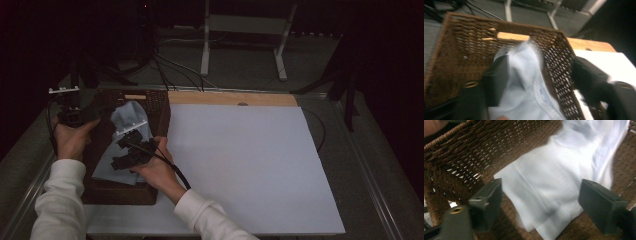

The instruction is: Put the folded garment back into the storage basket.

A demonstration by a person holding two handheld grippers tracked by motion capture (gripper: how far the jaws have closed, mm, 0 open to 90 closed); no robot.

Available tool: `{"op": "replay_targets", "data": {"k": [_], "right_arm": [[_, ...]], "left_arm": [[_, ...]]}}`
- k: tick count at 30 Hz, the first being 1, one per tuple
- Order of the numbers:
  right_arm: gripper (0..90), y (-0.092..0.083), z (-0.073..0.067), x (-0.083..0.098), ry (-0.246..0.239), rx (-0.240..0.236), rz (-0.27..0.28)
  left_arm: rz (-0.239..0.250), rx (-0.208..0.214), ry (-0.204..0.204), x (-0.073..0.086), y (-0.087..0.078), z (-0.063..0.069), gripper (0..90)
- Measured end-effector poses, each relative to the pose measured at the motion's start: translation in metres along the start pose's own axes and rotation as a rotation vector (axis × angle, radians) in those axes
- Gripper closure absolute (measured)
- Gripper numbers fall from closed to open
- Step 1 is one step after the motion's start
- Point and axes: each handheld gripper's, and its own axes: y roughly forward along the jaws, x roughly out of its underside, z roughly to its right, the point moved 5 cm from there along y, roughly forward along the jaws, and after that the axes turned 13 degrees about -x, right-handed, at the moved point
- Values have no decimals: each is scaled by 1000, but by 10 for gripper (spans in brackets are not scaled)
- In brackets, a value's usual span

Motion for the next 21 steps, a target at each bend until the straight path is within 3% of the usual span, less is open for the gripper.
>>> {"op": "replay_targets", "data": {"k": [8,13,21], "right_arm": [[118,-14,13,-3,25,-25,46],[93,-16,14,-2,22,-37,57],[40,-22,20,-1,16,-37,63]], "left_arm": [[3,-23,-10,1,2,0,97],[3,9,6,2,2,3,16],[28,30,28,2,1,6,2]]}}
